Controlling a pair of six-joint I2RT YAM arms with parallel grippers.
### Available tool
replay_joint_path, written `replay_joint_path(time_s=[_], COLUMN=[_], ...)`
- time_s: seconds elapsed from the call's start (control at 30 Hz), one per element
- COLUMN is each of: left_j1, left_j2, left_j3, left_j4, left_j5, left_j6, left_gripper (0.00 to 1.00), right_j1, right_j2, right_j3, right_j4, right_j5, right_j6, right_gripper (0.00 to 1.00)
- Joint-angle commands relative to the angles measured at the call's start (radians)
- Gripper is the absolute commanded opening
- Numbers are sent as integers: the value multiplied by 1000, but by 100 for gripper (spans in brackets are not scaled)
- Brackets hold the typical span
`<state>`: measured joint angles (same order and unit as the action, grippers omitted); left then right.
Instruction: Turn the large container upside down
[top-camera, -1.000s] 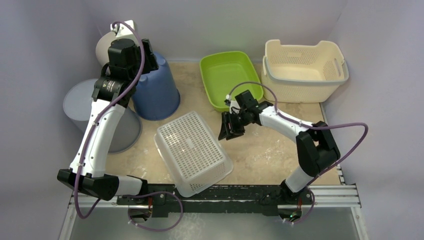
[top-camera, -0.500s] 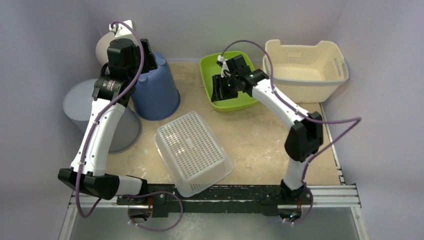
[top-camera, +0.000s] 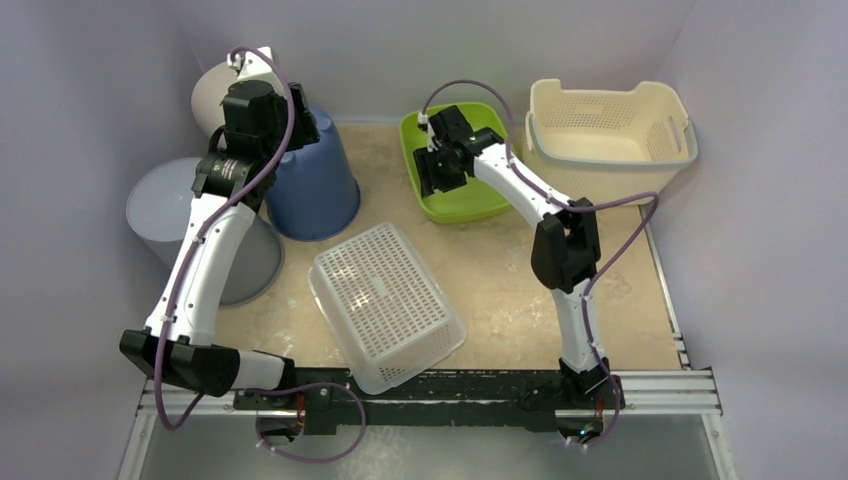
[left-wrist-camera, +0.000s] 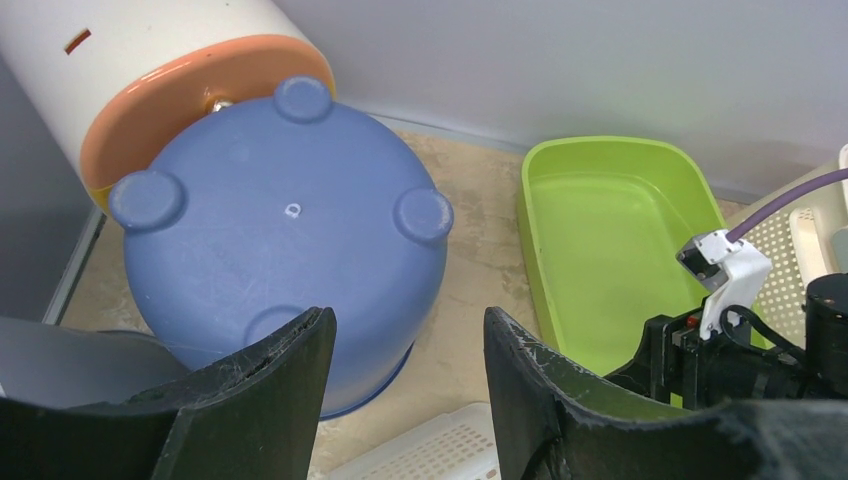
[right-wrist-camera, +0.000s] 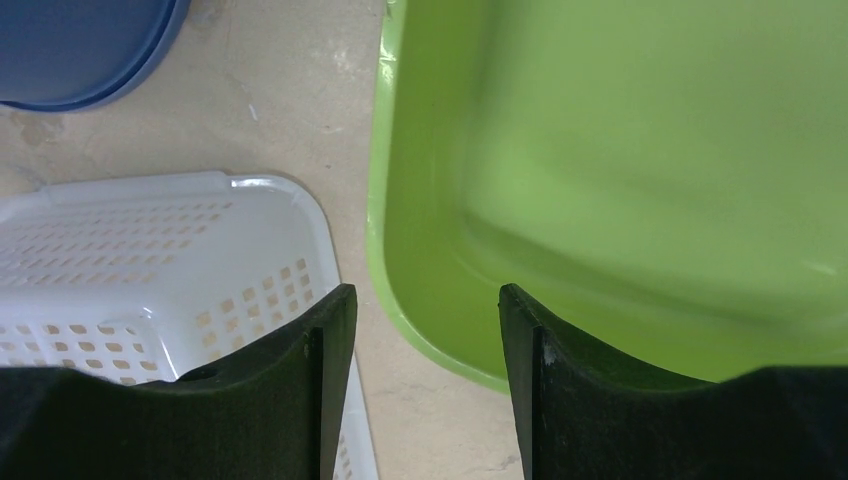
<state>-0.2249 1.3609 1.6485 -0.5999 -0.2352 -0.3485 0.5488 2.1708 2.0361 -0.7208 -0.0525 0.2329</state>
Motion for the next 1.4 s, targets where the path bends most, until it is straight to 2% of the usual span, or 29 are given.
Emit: replay_joint_path(time_s=[0.0, 0.2, 0.53, 0.73, 0.87, 1.0, 1.1, 1.37], left_j1=[9, 13, 17, 21, 22, 24, 24, 25], left_j2=[-8, -4, -5, -15, -18, -23, -24, -25], left_j3=[-15, -30, -25, -33, -33, -32, -33, -24], left_j4=[48, 64, 56, 54, 55, 55, 55, 61], left_j5=[10, 19, 22, 19, 22, 18, 21, 28], left_j6=[-9, -15, -12, -9, -10, -10, -13, -18], left_gripper=[56, 56, 56, 56, 56, 56, 56, 56], right_j1=[26, 68, 95, 97, 97, 96, 93, 63], right_j2=[-46, -25, 20, 59, 63, 35, -4, -75], right_j3=[2, -48, -82, -88, -94, -69, -23, 172], right_j4=[32, 37, 39, 37, 54, 80, 133, 301], right_j5=[-20, 9, 302, 356, 353, 320, 214, -87], right_j6=[-21, -20, -6, -12, -18, -15, -22, 53], right_gripper=[57, 56, 53, 50, 41, 18, 1, 0])
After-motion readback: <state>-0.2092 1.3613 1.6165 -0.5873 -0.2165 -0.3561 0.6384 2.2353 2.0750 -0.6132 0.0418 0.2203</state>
